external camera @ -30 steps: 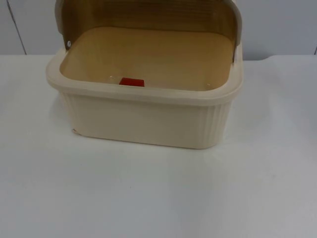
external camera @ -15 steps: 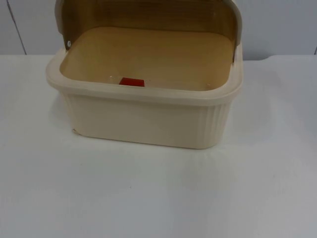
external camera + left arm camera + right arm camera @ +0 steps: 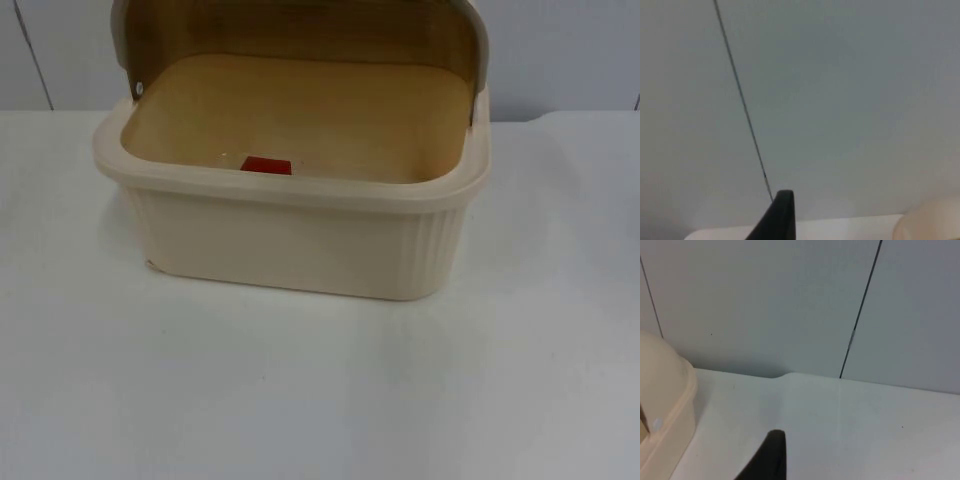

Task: Open the box lid with the left hand, place the block into the box with the right hand, then close the box lid with the left hand.

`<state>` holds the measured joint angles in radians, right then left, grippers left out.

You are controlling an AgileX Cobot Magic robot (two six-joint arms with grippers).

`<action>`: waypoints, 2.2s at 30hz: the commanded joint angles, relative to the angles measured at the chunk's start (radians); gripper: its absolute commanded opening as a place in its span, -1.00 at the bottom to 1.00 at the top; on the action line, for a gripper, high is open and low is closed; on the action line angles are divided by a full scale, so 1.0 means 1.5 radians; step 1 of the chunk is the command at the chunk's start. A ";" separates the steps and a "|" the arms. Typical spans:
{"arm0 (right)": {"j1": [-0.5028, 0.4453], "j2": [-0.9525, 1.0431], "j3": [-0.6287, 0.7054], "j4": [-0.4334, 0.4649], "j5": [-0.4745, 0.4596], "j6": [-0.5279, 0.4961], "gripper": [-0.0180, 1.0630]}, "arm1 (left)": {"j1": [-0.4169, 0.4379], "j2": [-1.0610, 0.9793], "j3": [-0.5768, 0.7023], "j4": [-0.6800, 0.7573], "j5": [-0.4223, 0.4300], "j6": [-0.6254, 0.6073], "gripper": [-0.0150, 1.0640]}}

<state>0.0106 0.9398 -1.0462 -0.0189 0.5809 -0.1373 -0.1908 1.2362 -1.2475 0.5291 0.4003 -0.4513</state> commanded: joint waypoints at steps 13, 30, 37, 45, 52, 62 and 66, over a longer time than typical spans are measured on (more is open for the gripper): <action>0.001 -0.006 -0.003 -0.002 0.004 -0.006 0.97 | -0.128 0.240 -0.197 -0.061 -0.040 0.512 0.97; 0.001 -0.006 -0.003 -0.002 -0.001 -0.006 0.97 | -0.158 0.325 -0.197 -0.285 -0.160 0.350 -0.92; 0.001 -0.006 -0.003 -0.002 -0.001 -0.006 0.97 | -0.158 0.353 -0.197 -0.325 -0.130 0.339 -0.98; 0.001 -0.006 -0.003 -0.002 -0.002 -0.006 0.97 | -0.158 0.389 -0.197 -0.335 -0.047 0.297 -0.98; 0.001 -0.006 -0.003 -0.002 -0.001 -0.006 0.97 | -0.158 0.408 -0.197 -0.377 -0.076 0.296 -0.98; 0.001 -0.006 -0.003 -0.002 -0.004 -0.006 0.97 | -0.160 0.420 -0.197 -0.381 -0.080 0.283 -0.98; 0.001 -0.006 -0.003 -0.002 -0.003 -0.006 0.97 | -0.160 0.420 -0.197 -0.380 -0.037 0.283 -0.98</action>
<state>0.0106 0.9398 -1.0462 -0.0189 0.5829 -0.1373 -0.4264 1.8696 -1.5367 -0.0300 0.3182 -0.0179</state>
